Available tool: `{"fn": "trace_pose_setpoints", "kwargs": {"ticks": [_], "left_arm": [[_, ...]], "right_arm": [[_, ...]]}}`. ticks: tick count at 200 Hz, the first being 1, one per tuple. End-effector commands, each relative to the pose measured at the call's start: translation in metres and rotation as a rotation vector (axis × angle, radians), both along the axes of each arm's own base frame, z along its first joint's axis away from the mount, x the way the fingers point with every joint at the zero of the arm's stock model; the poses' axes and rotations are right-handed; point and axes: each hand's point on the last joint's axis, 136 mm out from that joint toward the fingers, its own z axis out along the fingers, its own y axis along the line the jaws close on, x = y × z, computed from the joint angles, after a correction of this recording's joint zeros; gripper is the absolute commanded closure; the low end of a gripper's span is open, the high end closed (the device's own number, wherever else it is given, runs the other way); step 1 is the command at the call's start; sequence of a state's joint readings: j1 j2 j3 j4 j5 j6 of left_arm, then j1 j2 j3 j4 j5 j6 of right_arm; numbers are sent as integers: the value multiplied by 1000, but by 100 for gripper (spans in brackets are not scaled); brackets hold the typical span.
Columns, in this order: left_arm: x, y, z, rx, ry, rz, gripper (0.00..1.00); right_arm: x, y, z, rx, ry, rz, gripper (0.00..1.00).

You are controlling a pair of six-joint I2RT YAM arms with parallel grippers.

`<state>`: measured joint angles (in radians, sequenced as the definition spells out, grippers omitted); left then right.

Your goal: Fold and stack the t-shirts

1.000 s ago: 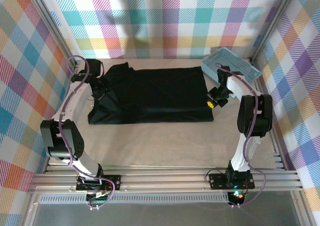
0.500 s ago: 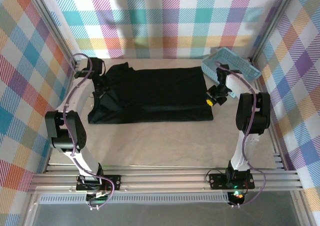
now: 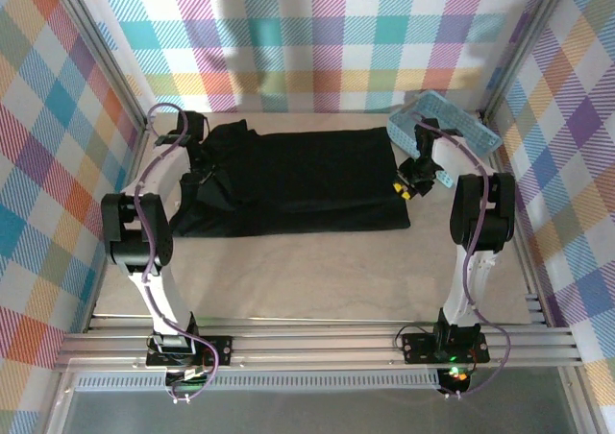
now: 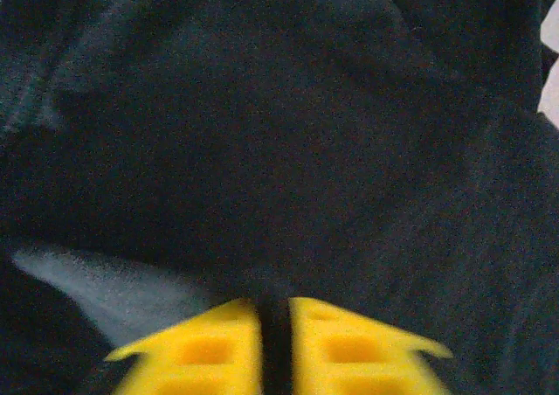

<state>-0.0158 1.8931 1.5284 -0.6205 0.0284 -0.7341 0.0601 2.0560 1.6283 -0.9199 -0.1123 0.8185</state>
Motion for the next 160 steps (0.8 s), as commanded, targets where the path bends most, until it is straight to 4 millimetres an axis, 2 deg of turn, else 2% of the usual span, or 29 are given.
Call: {"fn": "trace_pose_setpoints", "kwargs": {"ticks": [1,7,11,23,31,45,57,67,76,93,134,160], "left_arm": [[25,4,24,3,-114,-23,56],[21,8,29,20,-114,-15,47],[18,10,33,33,-113,-11,45],[0,16,40,64,-88,4,45],[-18,22,44,85,-62,33,47],[-60,29,34,108,22,86,54],[-95,31,19,98,94,119,61],[-115,30,5,74,134,133,65],[-127,29,-7,45,152,144,67],[-131,33,-27,-20,166,177,70],[-111,55,-71,2,256,199,76],[-101,72,-88,52,298,207,79]], "right_arm": [[1,-3,24,-21,-55,47,68],[-1,-3,29,-23,-70,59,65],[-3,-2,34,-23,-79,64,64],[-12,2,42,-10,-108,87,60],[-21,6,44,0,-117,99,58],[-40,16,42,28,-119,117,59],[-54,25,35,64,-113,126,66],[-64,30,29,87,-109,129,70],[-68,35,23,103,-109,134,72],[-70,40,14,116,-99,153,76],[-69,39,-17,86,-18,177,79],[-75,31,-39,49,65,171,80]]}}
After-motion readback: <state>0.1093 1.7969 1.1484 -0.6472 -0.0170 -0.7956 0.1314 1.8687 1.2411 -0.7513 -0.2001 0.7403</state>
